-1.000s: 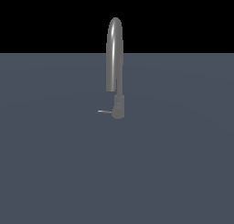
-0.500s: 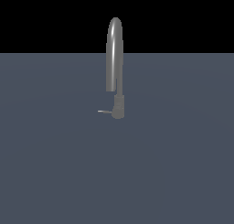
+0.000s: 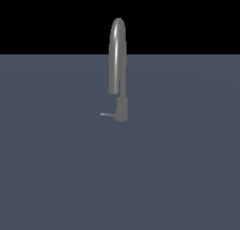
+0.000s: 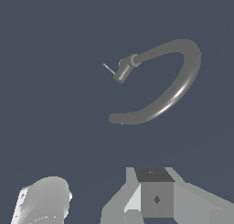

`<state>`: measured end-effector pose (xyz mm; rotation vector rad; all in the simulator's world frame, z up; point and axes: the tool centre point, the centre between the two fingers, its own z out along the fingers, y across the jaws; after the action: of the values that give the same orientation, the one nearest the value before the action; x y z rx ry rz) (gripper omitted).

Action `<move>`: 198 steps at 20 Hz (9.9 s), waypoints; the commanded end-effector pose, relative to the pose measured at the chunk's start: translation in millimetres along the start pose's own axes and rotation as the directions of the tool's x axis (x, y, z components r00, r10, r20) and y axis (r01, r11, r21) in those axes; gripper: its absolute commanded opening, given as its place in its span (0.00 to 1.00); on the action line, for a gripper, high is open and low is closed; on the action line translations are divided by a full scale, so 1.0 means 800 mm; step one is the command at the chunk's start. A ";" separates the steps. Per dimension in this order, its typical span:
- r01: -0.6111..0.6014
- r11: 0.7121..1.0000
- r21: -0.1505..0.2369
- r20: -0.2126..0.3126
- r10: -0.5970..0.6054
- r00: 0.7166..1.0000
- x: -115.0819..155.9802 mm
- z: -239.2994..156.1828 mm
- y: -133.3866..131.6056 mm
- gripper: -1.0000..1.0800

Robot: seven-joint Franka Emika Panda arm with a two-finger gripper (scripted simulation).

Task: Turn on the faucet by rotating a designated handle.

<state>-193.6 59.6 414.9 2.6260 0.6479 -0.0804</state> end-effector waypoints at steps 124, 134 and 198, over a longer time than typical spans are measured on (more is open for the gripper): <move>0.529 -0.739 -0.417 0.904 -0.397 0.157 0.212 0.360 -0.068 0.00; 0.532 -0.738 -0.416 0.904 -0.400 0.152 0.202 0.345 -0.050 0.00; 0.548 -0.723 -0.420 0.902 -0.401 0.161 0.136 0.414 0.037 0.00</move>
<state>-73.5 -76.3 120.5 0.2181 1.5394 -0.1971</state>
